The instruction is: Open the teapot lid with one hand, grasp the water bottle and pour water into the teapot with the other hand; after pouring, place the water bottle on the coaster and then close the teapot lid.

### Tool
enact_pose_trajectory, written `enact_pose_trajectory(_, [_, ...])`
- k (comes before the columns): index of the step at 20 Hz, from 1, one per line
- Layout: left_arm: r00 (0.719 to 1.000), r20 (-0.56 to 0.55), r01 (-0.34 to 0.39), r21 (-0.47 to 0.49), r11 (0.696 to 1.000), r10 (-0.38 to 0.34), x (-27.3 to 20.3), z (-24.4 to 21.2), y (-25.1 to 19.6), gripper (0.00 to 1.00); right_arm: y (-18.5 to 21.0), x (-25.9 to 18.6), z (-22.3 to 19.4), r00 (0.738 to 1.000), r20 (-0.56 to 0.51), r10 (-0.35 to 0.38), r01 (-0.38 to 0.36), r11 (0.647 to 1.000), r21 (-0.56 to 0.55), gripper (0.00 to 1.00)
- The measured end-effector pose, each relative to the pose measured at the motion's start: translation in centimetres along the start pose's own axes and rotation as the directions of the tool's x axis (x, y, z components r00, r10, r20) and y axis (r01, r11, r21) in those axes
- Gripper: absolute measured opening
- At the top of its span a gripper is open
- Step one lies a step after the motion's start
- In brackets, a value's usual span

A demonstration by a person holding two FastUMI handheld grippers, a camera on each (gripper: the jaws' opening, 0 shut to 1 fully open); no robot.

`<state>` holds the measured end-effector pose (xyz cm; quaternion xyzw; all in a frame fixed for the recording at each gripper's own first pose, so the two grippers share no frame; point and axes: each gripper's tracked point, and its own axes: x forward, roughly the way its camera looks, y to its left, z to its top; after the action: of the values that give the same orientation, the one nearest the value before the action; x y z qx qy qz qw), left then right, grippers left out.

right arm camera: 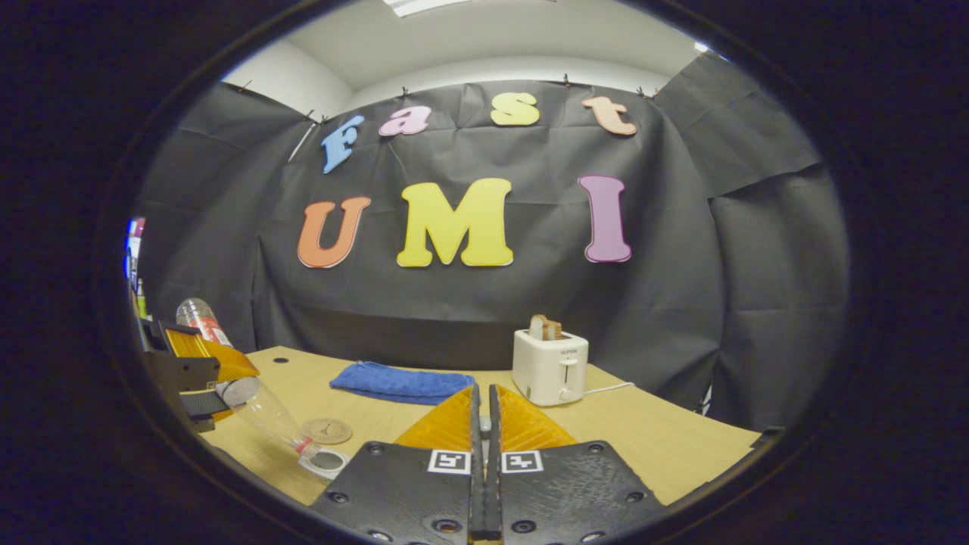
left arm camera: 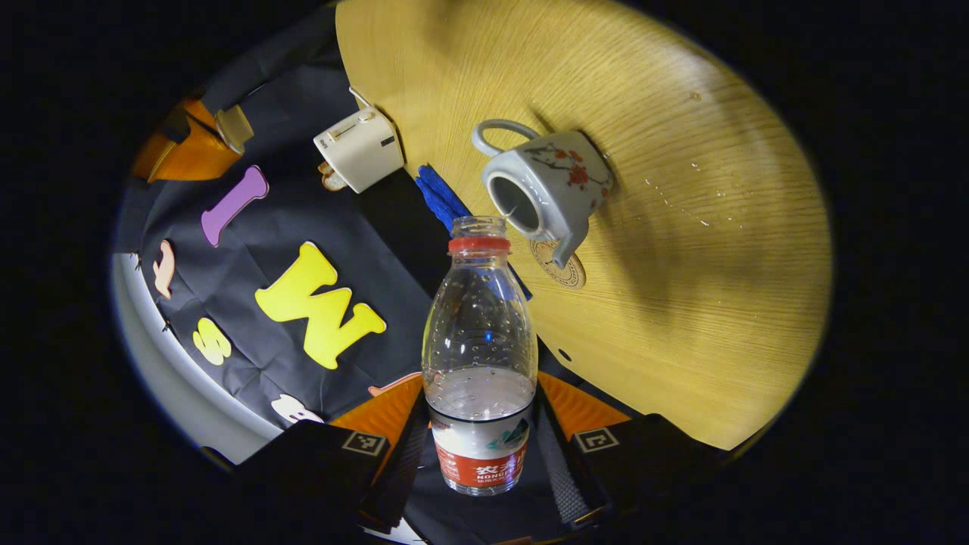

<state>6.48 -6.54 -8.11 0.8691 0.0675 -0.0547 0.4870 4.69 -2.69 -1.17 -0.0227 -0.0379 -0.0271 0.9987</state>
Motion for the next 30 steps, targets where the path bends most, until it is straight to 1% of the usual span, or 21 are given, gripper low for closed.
enact_pose_trajectory(4, [1.000,-0.004,-0.022,0.018,1.000,0.022,-0.1,-0.2,1.1,0.75,-0.4,0.1,0.0,1.000,-0.005,-0.007,0.007,1.000,0.004,0.00])
enact_pose_trajectory(13, [1.000,-0.004,0.030,0.034,0.999,-0.030,1.0,-0.2,-0.2,0.75,-0.9,0.3,0.0,1.000,-0.008,-0.018,0.019,1.000,0.007,0.00])
enact_pose_trajectory(14, [0.999,-0.002,0.038,0.036,0.999,-0.038,1.1,-0.2,-0.5,0.79,-0.8,0.3,-0.1,1.000,-0.008,-0.019,0.019,1.000,0.006,0.00])
enact_pose_trajectory(15, [0.999,-0.003,0.044,0.037,0.998,-0.044,1.2,-0.2,-0.6,0.75,-0.9,0.3,0.0,1.000,-0.007,-0.020,0.020,1.000,0.006,0.00])
enact_pose_trajectory(17, [0.999,0.003,0.050,0.029,0.998,-0.050,1.2,-0.4,-0.9,0.75,-1.0,0.3,0.1,1.000,-0.005,-0.023,0.023,1.000,0.004,0.00])
enact_pose_trajectory(19, [0.999,0.021,0.036,0.003,0.999,-0.037,1.2,-0.2,-0.9,0.75,-1.0,0.1,0.2,1.000,-0.002,-0.023,0.023,1.000,0.008,0.00])
enact_pose_trajectory(20, [0.999,0.023,0.030,-0.044,0.999,-0.029,1.2,-0.3,-1.0,0.75,-0.8,0.1,0.4,1.000,0.002,-0.012,0.012,1.000,0.023,0.00])
enact_pose_trajectory(21, [0.999,0.033,0.036,-0.119,0.992,-0.032,0.9,-0.6,-1.6,0.75,-0.6,0.0,0.6,1.000,0.003,0.004,-0.004,0.999,0.039,0.00])
enact_pose_trajectory(22, [0.998,0.045,0.048,-0.198,0.979,-0.040,0.8,-0.5,-2.5,0.77,-0.7,-0.2,0.6,1.000,0.002,0.010,-0.010,0.999,0.049,0.00])
enact_pose_trajectory(23, [0.997,0.063,0.057,-0.270,0.961,-0.041,0.8,0.0,-3.0,0.75,-1.1,-0.1,0.8,1.000,0.003,0.005,-0.005,0.999,0.054,0.00])
enact_pose_trajectory(24, [0.997,0.070,0.065,-0.334,0.941,-0.044,1.0,0.2,-3.6,0.75,-1.7,-0.1,0.9,1.000,0.004,-0.006,0.005,0.998,0.058,0.00])
enact_pose_trajectory(26, [0.996,0.079,0.075,-0.455,0.887,-0.044,1.0,0.0,-4.7,0.75,-2.4,-0.2,1.4,1.000,0.011,-0.021,0.020,0.997,0.077,0.00])
enact_pose_trajectory(28, [0.996,0.082,0.072,-0.572,0.817,-0.030,1.4,-0.5,-5.1,0.75,-3.2,-0.5,2.0,0.999,0.026,-0.038,0.036,0.996,0.081,0.00])
enact_pose_trajectory(29, [0.996,0.080,0.073,-0.634,0.770,-0.029,1.7,-0.9,-5.5,0.75,-3.8,-0.5,2.3,0.998,0.035,-0.054,0.051,0.996,0.077,0.00])
enact_pose_trajectory(30, [0.997,0.080,0.070,-0.697,0.714,-0.020,1.4,-1.3,-5.5,0.74,-4.3,-0.6,2.6,0.997,0.041,-0.069,0.066,0.995,0.072,0.00])
